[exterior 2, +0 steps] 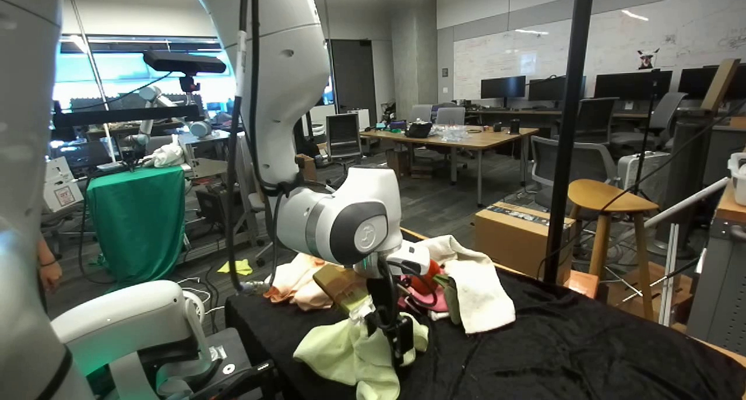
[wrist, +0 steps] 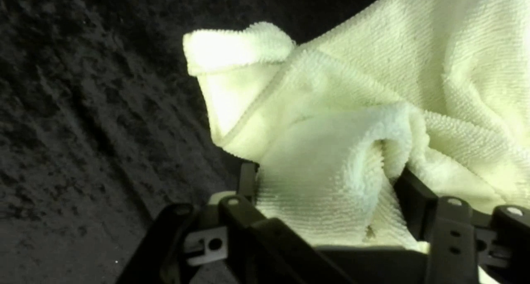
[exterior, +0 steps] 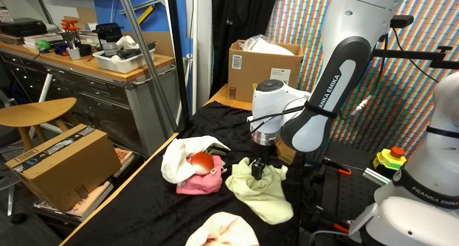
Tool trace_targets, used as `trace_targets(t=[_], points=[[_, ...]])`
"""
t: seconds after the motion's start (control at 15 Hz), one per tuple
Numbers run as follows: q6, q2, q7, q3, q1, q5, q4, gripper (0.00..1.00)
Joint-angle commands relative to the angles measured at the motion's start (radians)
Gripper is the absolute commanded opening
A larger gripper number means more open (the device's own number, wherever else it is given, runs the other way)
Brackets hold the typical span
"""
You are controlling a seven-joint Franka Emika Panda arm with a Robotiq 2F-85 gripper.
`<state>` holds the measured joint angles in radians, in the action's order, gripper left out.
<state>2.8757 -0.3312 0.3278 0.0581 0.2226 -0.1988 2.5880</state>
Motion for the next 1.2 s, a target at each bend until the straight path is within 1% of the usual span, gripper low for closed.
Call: trace_targets(t=[0.0, 0.13, 0.33, 0.4, 0.47, 0.6, 0.67, 0.8, 0.87, 1.0, 1.07, 1.13], points=[[0.067, 0.000, -0.014, 0.011, 0.009, 0.014, 0.021, 0.51], [0.069, 0.001, -0.026, 0.001, 0.004, 0.028, 0.023, 0.35], [0.058, 0.021, -0.081, -0.062, -0.044, 0.097, 0.029, 0.13], [0.061, 0.035, -0.119, -0.097, -0.072, 0.131, 0.032, 0.06], [0.065, 0.050, -0.158, -0.129, -0.096, 0.161, 0.035, 0.02], [0.056, 0.092, -0.242, -0.198, -0.149, 0.225, 0.035, 0.00], [0.047, 0.115, -0.284, -0.228, -0.173, 0.251, 0.032, 0.04], [0.036, 0.161, -0.357, -0.270, -0.208, 0.300, 0.022, 0.05], [0.034, 0.183, -0.390, -0.283, -0.220, 0.325, 0.016, 0.05], [0.028, 0.224, -0.466, -0.315, -0.250, 0.413, -0.001, 0.05], [0.022, 0.245, -0.500, -0.317, -0.253, 0.450, -0.012, 0.05], [0.015, 0.264, -0.514, -0.303, -0.246, 0.463, -0.024, 0.05]])
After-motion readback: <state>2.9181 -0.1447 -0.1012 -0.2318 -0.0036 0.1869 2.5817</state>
